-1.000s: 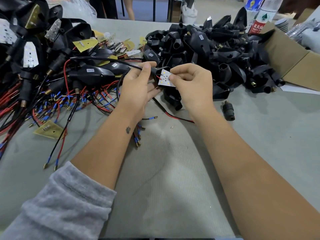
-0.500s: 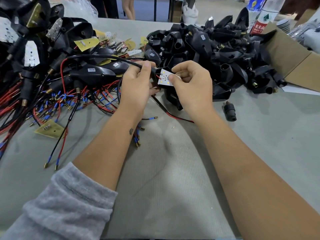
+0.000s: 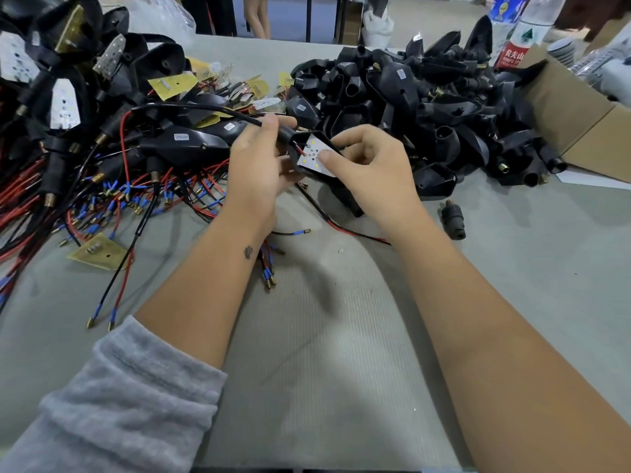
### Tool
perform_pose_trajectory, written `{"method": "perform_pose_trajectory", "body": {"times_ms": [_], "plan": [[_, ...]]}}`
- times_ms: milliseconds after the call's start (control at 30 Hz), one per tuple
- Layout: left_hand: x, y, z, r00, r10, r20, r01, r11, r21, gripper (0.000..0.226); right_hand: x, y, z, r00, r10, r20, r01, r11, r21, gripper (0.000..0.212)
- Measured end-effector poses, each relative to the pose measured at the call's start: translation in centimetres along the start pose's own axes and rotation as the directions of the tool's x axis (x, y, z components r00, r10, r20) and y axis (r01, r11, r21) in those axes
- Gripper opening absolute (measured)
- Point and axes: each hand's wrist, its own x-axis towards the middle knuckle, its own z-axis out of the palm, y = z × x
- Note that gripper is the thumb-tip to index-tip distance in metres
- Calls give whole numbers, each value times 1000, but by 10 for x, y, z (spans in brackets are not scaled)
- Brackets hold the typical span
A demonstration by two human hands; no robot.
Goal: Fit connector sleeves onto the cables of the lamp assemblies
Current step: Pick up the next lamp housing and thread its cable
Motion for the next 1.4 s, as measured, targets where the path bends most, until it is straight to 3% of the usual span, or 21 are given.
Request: {"method": "perform_pose_trajectory", "body": {"times_ms": [33,133,233,300,400,500,533,633,733,800,900,967,1033,1100,1200,1400], "plan": [[2,2,-2,1000,-19,-9,19,999,-44,38,0,-2,-1,998,6,55,-10,996,84,13],[4,8,-7,1000,-5,15,7,991,-131,42,2,-9,-2,972,105,209,-174,922,347,44],[1,13,-7,977,-39,208,40,999,-2,46,5,-10,-4,958,123,259,-235,855,463,55],[-4,15,-8,938,-93,335,47,988,144,50,5,-8,-6,960,150,238,-242,873,424,54],[-10,17,-1,910,-108,400,-53,927,370,46,7,-6,-6,965,177,192,-220,948,231,50],[-13,15,15,849,-229,477,-186,715,674,34,5,-6,-4,963,189,192,-227,953,202,42],[-16,15,16,828,-241,506,-250,650,718,28,4,-6,-3,966,169,197,-209,957,201,38],[-21,13,11,753,-183,632,-420,606,676,24,2,-5,0,979,84,185,-114,981,157,19],[-18,8,8,839,-257,480,-161,725,670,26,3,-4,2,989,12,151,-20,999,49,12],[-16,5,8,852,-345,394,39,792,609,25,4,-4,5,995,-16,101,23,997,-68,13],[-9,8,3,887,-351,300,169,851,497,20,4,-2,5,998,-46,41,55,967,-249,15],[-2,12,-2,937,-292,192,197,895,400,15,3,-2,2,998,-53,46,64,957,-282,15],[5,13,-6,967,-238,88,194,918,347,20,2,-4,-1,993,-48,108,73,967,-242,15],[10,11,-11,987,-157,18,138,907,398,25,-1,-9,-2,977,-59,206,101,975,-199,14],[11,7,-15,998,-47,40,19,847,531,32,-6,-14,1,948,-82,308,124,985,-120,13],[19,9,-15,976,-213,33,186,909,372,33,-7,-14,0,884,-34,465,-118,948,294,21]]}}
